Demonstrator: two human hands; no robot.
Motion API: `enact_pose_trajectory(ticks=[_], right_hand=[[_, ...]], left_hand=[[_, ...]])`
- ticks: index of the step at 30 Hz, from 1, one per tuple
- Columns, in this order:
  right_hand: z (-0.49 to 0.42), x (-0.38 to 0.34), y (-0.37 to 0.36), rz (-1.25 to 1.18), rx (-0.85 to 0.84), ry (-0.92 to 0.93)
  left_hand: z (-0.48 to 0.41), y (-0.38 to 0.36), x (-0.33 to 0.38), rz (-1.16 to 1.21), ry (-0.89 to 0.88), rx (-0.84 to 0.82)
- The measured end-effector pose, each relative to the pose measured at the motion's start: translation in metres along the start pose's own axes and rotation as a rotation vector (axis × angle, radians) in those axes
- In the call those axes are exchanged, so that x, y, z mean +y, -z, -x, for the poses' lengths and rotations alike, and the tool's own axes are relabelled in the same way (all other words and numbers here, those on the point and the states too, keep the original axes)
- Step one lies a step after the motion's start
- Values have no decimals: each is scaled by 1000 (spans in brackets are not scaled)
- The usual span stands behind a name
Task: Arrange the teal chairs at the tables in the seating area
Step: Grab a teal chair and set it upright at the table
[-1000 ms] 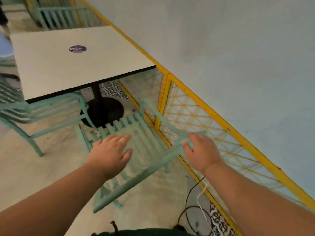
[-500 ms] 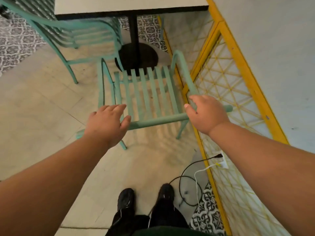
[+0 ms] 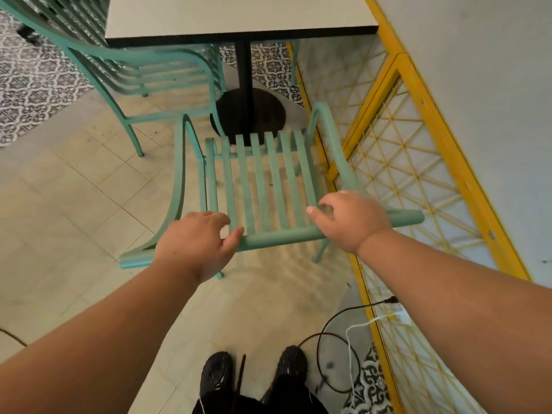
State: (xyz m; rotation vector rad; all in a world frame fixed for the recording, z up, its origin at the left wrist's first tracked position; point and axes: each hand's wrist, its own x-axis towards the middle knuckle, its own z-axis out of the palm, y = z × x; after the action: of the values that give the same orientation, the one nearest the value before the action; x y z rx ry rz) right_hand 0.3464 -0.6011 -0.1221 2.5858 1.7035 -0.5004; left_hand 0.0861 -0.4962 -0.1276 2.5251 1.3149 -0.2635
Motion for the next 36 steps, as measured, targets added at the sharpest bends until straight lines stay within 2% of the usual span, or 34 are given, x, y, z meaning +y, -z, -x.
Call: enact_pose_trajectory(ticks=[4,7,19,30,34,36], right_hand=[[-3,1,-4,147,-11,58],[-7,1,-2,153,-5,63],[-68,1,8,166,56,103],[-79,1,14,155,62,123],[-84,5,17,95,-5,168],[-80,10,21,94,21,209]], left_hand=[[-1,4,-1,-82,-99,-75],[-5,6,1,-154,-88,-85],[-67,19,-9,-152,-73,-38],[-78,18,-17,-87,-111,20],[-76,23,-18,12,-31,62],[-69,25,-23,-53,-20,119]])
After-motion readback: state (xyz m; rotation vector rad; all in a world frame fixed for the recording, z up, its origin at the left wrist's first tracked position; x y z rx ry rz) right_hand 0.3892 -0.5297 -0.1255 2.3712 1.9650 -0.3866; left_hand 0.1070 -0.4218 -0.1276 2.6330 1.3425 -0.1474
